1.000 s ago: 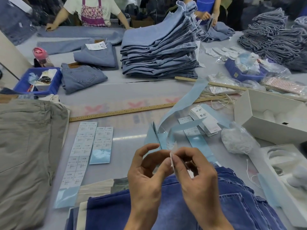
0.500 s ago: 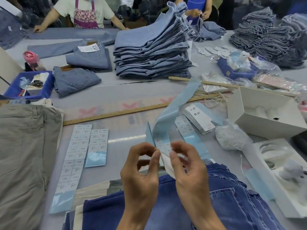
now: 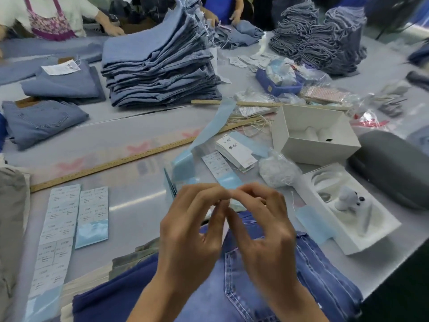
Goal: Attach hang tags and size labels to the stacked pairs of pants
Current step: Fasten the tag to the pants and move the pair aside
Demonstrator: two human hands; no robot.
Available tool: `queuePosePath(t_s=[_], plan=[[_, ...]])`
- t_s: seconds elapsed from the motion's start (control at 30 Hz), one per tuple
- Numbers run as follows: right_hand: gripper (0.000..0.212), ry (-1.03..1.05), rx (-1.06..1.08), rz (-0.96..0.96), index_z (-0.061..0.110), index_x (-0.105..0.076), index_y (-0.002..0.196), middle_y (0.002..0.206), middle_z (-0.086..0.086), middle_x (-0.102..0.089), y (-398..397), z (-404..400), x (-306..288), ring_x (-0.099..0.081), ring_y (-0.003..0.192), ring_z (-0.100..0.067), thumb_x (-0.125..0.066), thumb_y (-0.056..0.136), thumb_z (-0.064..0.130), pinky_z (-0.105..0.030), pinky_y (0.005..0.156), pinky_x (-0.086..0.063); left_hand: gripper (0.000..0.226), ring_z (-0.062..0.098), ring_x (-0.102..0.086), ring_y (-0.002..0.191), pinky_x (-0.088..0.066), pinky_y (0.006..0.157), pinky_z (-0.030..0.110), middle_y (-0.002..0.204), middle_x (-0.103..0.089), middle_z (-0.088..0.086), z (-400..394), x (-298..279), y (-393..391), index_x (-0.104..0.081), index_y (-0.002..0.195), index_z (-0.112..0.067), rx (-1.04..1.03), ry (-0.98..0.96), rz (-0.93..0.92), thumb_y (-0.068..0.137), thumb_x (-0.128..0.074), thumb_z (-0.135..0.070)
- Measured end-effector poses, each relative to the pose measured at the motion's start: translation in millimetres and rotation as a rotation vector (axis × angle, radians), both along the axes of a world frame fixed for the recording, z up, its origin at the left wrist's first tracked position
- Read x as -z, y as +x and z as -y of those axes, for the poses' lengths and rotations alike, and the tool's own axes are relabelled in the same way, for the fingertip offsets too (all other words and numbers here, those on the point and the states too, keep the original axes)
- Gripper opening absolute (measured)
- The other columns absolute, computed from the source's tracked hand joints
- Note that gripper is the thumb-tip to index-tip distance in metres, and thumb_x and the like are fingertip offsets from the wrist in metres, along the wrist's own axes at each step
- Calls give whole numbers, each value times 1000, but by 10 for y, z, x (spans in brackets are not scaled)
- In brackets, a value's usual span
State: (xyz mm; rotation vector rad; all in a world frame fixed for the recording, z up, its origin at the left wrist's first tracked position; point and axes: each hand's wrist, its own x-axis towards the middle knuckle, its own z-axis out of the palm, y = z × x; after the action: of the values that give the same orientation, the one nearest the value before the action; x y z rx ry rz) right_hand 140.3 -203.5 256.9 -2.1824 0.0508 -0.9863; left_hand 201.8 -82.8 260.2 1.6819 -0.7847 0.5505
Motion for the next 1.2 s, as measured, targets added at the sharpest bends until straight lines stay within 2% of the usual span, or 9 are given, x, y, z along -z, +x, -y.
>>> queuePosePath(t_s=[0.37,0.53,0.6,0.73,0.8,0.9,1.03,1.1,1.2], plan=[[10,353,50,-71,35,-71,104,106,6,-73,-558,708,-133,-70,103,-21,-70,94,35,-25,89,-54,23,16,-65,85,-48,78,19,99,-68,-4,717,-115,-236,-65,105,-20,333,-18,-26,91,-72,-1],[5,646,234,153,26,-72,99,99,-7,-77,-818,1181,-368,-74,95,-25,-69,96,27,-31,85,-59,18,10,-66,87,-51,72,17,100,-71,-9,1061,-39,-101,-70,104,-22,312,-38,-186,95,-68,-7],[4,656,289,247,24,-70,98,91,-4,-75,-912,1420,-526,-72,86,-24,-68,96,27,-34,82,-59,19,8,-64,84,-51,69,16,92,-70,-17,1157,116,42,-70,99,-27,292,100,-382,94,-69,-9],[42,611,419,286,5,-54,116,90,3,-60,-1083,1856,-773,-63,86,-12,-64,95,39,-29,86,-55,7,10,-63,82,-54,77,32,86,-69,-14,1327,472,267,-73,98,-31,301,615,-570,96,-66,-29],[33,504,473,169,-1,-55,113,81,4,-59,-1223,2079,-941,-64,76,-13,-54,104,31,-26,75,-58,17,15,-64,89,-53,79,33,89,-69,-12,1470,553,238,-74,98,-29,367,845,-513,96,-64,-43],[27,280,479,-23,25,-63,86,63,8,-60,-1193,2078,-1004,-55,47,-6,-53,104,43,-16,44,-47,39,21,-60,93,-48,78,33,93,-69,-5,1692,607,69,-75,93,-24,450,1084,-338,87,-66,-61],[3,151,425,-258,36,-73,90,83,19,-72,-851,1652,-399,-65,70,-5,-72,93,35,-9,61,-46,32,28,-60,101,-48,82,37,102,-71,3,1815,707,12,-74,94,-18,462,1168,-256,87,-69,-49],[17,160,394,-526,41,-71,80,84,20,-71,-772,1501,0,-65,76,-4,-75,89,26,-15,68,-49,24,26,-62,98,-50,81,36,98,-72,0,1789,735,29,-70,94,-20,445,1069,-328,89,-66,-43],[10,145,382,-787,31,-75,82,79,15,-72,-713,1334,419,-66,74,-1,-71,88,25,-28,73,-55,19,19,-64,91,-52,77,36,92,-72,-5,1723,727,29,-69,92,-23,392,921,-379,91,-62,-41]])
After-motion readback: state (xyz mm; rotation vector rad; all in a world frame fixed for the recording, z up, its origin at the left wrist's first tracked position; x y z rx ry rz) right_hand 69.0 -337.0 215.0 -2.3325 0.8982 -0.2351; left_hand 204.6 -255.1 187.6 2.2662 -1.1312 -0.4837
